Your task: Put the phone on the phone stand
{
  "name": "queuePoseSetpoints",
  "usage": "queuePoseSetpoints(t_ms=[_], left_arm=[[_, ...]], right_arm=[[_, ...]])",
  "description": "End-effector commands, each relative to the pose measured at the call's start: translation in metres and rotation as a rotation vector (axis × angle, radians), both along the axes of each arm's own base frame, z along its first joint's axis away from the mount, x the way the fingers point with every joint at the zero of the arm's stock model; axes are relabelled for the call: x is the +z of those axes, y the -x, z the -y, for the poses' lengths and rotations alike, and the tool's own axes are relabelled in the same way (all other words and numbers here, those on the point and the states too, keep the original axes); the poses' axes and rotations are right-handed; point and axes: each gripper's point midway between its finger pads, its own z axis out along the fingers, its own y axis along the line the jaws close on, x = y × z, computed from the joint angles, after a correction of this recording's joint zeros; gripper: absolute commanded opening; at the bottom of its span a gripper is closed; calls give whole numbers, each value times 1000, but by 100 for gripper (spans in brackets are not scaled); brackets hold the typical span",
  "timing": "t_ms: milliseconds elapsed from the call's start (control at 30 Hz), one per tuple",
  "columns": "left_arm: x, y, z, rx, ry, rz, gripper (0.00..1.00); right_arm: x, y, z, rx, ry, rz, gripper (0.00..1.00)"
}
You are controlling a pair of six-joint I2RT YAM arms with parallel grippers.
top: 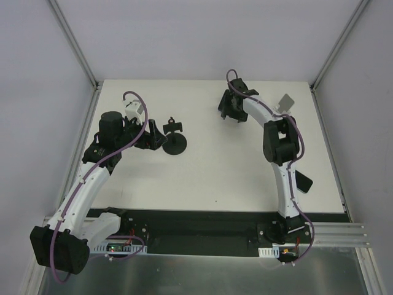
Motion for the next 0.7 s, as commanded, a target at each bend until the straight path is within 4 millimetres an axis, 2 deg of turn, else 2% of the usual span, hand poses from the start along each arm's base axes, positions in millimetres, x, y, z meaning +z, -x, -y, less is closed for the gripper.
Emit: queuePoseSetpoints(t_ms=[0, 33, 100, 133, 167, 233, 267, 300, 333, 367, 400, 433, 467, 500, 533, 600, 667], left_arm=[[16, -5, -4, 21, 9, 71, 78], [17, -5, -4, 23, 7, 76, 78], [18, -5, -5, 27, 6, 83, 78], [19, -4, -5, 27, 6, 86, 78], [20, -4, -5, 26, 6, 90, 78], [21, -4, -5, 25, 8, 93, 78], [22, -3, -5, 27, 11, 93, 78], [23, -2, -5, 21, 13, 96, 78], [24, -2, -5, 22, 16, 96, 78], [24, -2, -4, 19, 17, 96, 78], [24, -2, -4, 17, 17, 96, 78], [24, -1, -4, 17, 18, 97, 78], [24, -2, -4, 19, 18, 97, 78], [23, -2, -4, 20, 16, 94, 78], [23, -3, -5, 22, 15, 93, 78], [21, -3, -4, 19, 15, 88, 78], [21, -3, -3, 16, 19, 83, 78]], right_arm=[[61, -21, -25, 68, -140, 205, 71], [72, -23, -30, 85, -169, 240, 71], [75, -28, -42, 116, -233, 307, 70], [87, -27, -50, 145, -280, 343, 69], [101, -36, -61, 170, -322, 419, 68], [104, -41, -69, 197, -361, 461, 66], [114, -47, -82, 222, -416, 497, 66], [131, -58, -89, 235, -445, 538, 64], [113, -65, -96, 243, -459, 515, 63], [113, -71, -103, 245, -492, 507, 62], [108, -75, -107, 224, -522, 486, 52], [106, -88, -116, 218, -547, 486, 48], [101, -91, -120, 210, -564, 465, 45], [82, -96, -123, 165, -588, 433, 41], [92, -104, -128, 159, -603, 462, 40], [69, -108, -128, 120, -573, 428, 36], [72, -115, -127, 65, -554, 436, 34]])
